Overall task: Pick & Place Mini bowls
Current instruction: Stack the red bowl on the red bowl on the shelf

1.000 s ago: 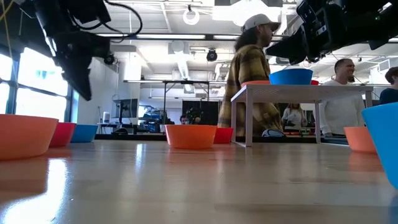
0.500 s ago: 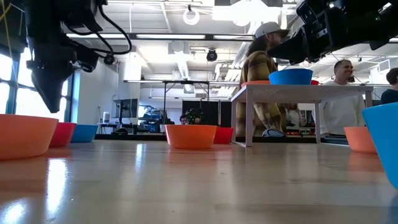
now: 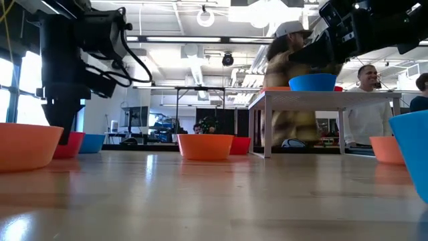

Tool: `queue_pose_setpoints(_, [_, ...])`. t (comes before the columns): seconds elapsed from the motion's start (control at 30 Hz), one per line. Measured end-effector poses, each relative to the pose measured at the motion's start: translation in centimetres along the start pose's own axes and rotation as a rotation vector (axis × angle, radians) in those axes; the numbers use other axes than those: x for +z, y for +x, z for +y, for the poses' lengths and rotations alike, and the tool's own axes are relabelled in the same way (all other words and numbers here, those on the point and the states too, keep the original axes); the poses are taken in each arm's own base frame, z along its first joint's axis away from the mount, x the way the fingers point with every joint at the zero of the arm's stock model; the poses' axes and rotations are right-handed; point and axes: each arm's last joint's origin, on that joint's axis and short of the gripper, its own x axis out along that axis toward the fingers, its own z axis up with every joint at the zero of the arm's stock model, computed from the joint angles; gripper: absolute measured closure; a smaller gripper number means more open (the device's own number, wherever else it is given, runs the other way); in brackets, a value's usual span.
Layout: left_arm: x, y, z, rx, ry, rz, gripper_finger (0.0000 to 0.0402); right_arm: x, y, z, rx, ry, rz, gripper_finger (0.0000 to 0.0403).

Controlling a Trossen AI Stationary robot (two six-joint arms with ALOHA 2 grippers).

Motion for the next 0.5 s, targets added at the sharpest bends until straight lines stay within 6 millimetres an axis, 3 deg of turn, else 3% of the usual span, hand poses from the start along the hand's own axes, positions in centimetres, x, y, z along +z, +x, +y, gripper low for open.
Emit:
queue_pose_setpoints(0.07, [0.1,0.0,-0.1,-0.005,0.027,-0.006,0.0389,0.0,0.0,0.0,0.001,0.001,0.004,0.0402])
queue_pose_setpoints(0.23, [-0.1,-0.4,0.1,-0.018,0.033,0.018,0.0393,-0.1,0.0,0.0,0.002,0.002,0.009,0.0402])
queue_pose_setpoints(0.37, [0.8,-2.1,-0.7,-0.051,0.101,-0.038,0.0397,-0.1,0.0,0.0,0.001,0.003,0.009,0.0403])
queue_pose_setpoints(0.5, [1.9,-4.6,-3.0,-0.108,0.289,-0.202,0.0398,-0.1,0.0,0.0,-0.008,0.004,0.010,0.0403])
